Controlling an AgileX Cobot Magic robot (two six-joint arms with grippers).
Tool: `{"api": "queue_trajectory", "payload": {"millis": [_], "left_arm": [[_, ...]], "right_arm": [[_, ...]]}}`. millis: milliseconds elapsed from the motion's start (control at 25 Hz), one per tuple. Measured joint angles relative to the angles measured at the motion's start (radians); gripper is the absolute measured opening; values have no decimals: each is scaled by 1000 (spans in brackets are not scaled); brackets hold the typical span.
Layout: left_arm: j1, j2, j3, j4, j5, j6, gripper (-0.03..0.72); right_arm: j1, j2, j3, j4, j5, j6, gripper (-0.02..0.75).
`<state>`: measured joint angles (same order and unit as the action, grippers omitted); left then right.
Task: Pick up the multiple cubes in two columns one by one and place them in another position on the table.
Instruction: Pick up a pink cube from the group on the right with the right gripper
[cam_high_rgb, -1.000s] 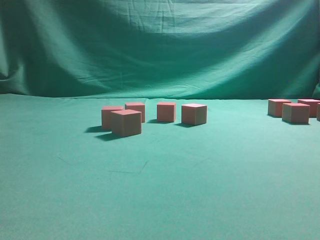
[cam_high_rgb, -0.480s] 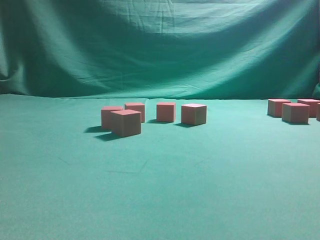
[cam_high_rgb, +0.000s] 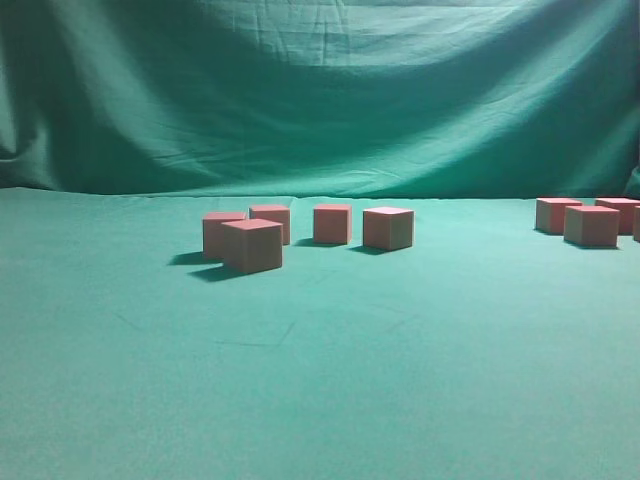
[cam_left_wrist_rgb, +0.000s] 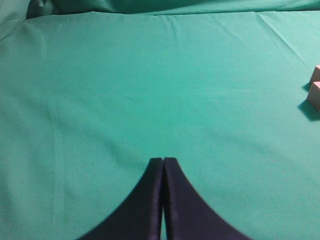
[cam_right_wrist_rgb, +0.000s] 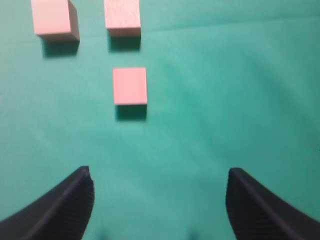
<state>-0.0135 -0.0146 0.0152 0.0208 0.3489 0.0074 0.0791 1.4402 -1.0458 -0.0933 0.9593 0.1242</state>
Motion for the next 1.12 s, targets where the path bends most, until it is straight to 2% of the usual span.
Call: {"api": "queue_trajectory", "payload": {"millis": [240,880,1120], "left_arm": [[0,0,0,0,0,0,0],[0,0,0,0,0,0,0],[0,0,0,0,0,0,0]], "right_arm": [[0,137,0,0,-143,-32,533],[-1,356,0,11,-303,-43,533],[-1,361,0,15,-307,-47,258]]}}
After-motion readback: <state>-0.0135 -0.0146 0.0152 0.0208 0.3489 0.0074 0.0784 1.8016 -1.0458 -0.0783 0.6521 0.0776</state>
